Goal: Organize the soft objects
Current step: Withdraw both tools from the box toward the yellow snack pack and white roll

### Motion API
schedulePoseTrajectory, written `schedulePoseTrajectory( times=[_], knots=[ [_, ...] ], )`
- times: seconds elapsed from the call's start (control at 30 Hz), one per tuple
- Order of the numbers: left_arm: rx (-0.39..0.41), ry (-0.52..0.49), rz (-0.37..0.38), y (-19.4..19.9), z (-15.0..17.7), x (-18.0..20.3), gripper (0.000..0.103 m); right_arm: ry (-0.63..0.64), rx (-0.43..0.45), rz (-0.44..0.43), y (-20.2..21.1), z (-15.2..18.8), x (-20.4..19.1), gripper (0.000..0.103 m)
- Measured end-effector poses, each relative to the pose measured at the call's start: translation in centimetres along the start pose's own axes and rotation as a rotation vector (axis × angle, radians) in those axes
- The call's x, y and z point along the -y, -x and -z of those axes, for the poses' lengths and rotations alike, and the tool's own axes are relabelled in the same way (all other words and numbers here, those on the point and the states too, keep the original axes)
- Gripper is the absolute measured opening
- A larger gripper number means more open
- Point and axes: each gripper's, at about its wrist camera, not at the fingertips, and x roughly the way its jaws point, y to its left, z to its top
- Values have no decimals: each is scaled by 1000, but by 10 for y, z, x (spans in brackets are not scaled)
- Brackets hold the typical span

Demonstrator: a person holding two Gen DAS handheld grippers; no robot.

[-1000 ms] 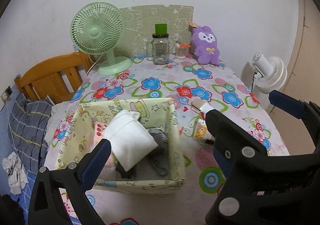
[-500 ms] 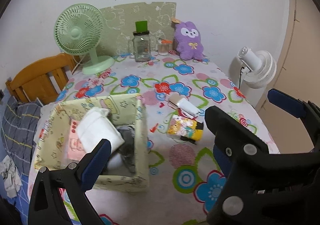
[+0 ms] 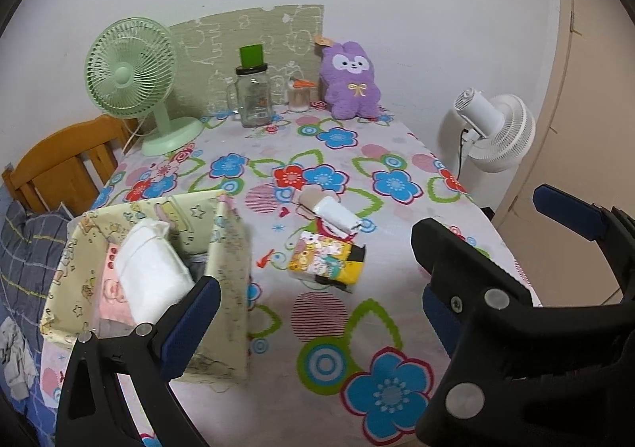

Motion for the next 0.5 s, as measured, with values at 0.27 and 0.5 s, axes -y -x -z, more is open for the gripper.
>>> schedulePoseTrajectory(
  times=[0.27,0.5],
  knots=[
    [-17,-17,22,-15,0,19,103,-24,-23,33,-6,8,20,103],
    [-25,-21,28,-27,0,29,103,-31,-36,44,-15,12,30,103]
  ],
)
